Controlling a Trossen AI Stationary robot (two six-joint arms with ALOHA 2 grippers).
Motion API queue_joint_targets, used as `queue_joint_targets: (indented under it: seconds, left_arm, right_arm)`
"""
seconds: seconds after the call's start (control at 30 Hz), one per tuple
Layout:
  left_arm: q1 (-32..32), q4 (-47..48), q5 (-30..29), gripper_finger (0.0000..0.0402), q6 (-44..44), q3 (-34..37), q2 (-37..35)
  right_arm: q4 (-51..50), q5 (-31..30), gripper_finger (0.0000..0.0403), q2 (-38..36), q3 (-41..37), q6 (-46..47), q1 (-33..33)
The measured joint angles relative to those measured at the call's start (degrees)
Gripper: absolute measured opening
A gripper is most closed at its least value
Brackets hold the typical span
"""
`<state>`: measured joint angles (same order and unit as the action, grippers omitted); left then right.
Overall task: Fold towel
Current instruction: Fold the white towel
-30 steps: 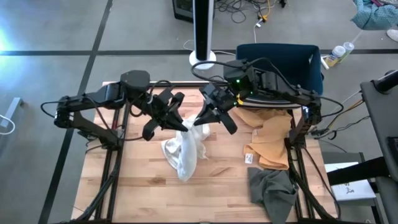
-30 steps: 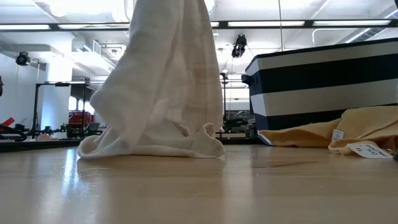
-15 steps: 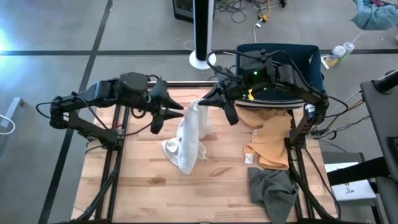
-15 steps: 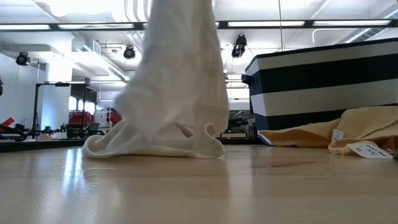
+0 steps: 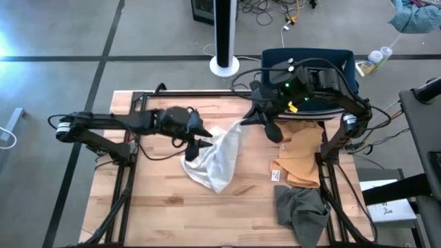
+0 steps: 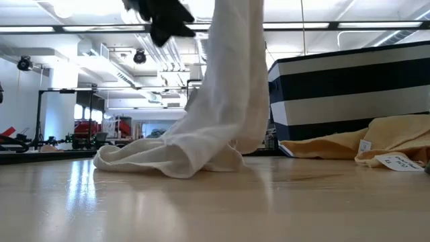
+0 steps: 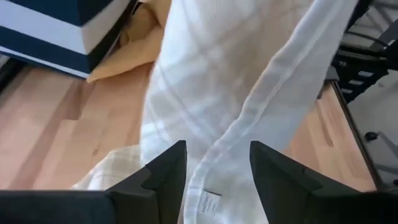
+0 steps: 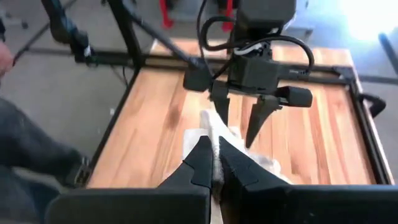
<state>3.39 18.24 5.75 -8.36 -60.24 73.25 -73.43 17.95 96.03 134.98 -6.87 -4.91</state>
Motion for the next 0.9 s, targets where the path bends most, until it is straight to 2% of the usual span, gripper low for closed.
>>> queue_joint_targets:
  seconds: [0.3, 0.47, 0.63, 0.83, 0.9]
  left_arm:
    - [0.0, -30.7, 0.4, 0.0149, -2.8, 21.1, 1.6]
    - [0.0, -37.1, 0.8, 0.0142, -4.4, 27.6, 5.2]
    - [0.0, -38.0, 1.8, 0.0144, -4.6, 28.4, 11.4]
    - [-0.1, -38.3, 1.8, 0.0162, -4.5, 22.9, 18.6]
    - [-0.2, -35.4, 1.4, 0.0168, -4.6, 20.6, 20.7]
  right_arm:
    - [-8.5, 0.0, 0.0, 0.4, -0.1, -4.4, 0.0]
    - [-12.6, -0.4, 0.0, 1.3, -0.6, -4.3, 0.0]
    - [-15.5, -1.7, 0.0, 2.9, -1.1, -3.4, 0.0]
    - [-16.5, -3.5, 0.0, 3.5, -2.2, -3.1, -0.1]
    - [-16.5, -3.6, 0.0, 3.5, -3.0, -2.9, -0.1]
